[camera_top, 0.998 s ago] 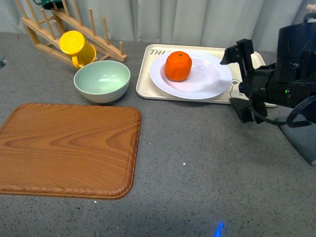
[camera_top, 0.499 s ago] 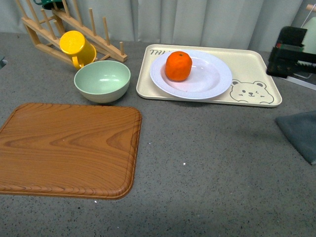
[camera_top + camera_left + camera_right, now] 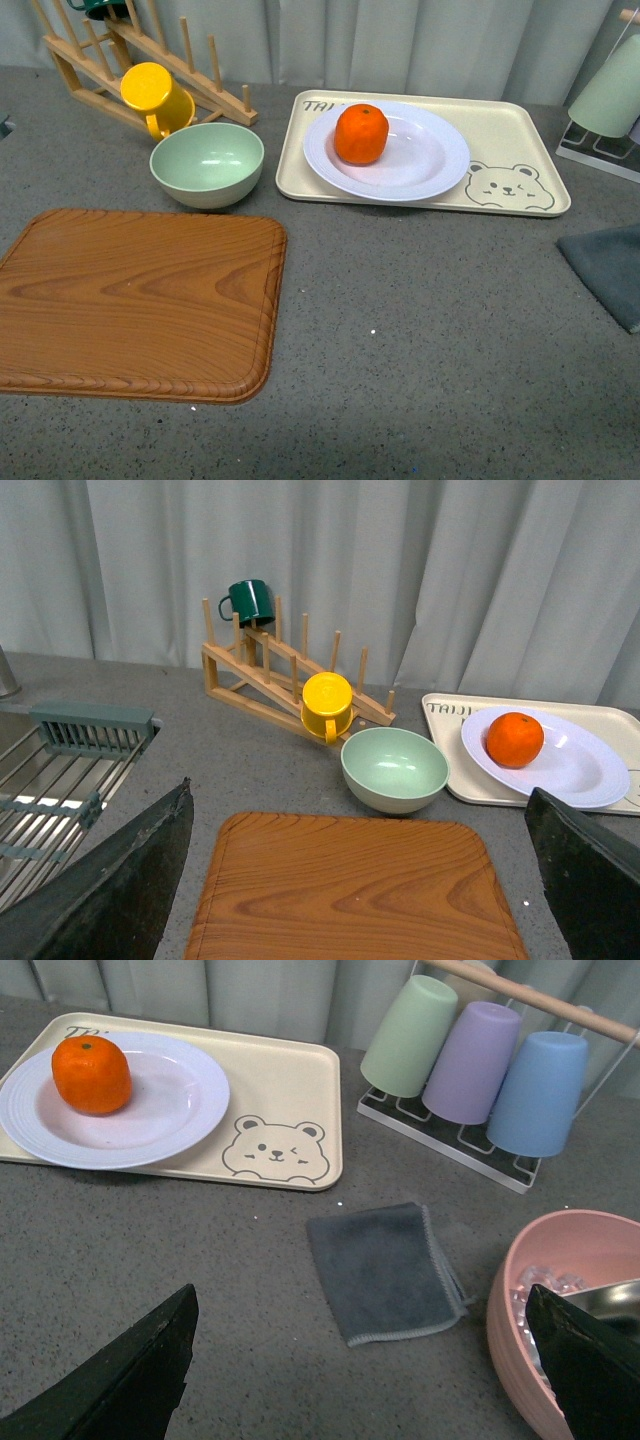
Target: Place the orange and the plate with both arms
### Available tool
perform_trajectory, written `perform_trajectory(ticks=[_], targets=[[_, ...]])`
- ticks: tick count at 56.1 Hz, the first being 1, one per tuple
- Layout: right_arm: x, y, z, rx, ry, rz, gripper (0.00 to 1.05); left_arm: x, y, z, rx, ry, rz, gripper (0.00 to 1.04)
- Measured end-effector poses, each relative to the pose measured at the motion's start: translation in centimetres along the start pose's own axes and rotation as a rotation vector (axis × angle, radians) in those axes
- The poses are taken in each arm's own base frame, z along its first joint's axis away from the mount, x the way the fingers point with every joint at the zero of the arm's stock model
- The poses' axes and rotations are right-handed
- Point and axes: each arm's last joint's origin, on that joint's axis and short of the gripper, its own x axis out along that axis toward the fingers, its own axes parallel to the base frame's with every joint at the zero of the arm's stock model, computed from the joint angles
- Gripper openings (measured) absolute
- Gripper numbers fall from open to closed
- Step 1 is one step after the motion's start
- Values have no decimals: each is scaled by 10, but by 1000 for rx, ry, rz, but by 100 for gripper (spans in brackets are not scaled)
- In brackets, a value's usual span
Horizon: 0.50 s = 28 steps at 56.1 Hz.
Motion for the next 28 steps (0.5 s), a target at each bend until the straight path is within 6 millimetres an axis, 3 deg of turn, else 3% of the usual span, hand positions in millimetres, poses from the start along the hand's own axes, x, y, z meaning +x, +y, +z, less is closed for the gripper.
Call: perform_trajectory(ticks=[12, 28], targets=[[-36, -15, -5, -25, -75, -45, 96, 0, 0, 0, 0, 0, 0, 98], [-62, -21, -8, -67, -193, -56, 96, 0, 0, 0, 0, 0, 0, 98]])
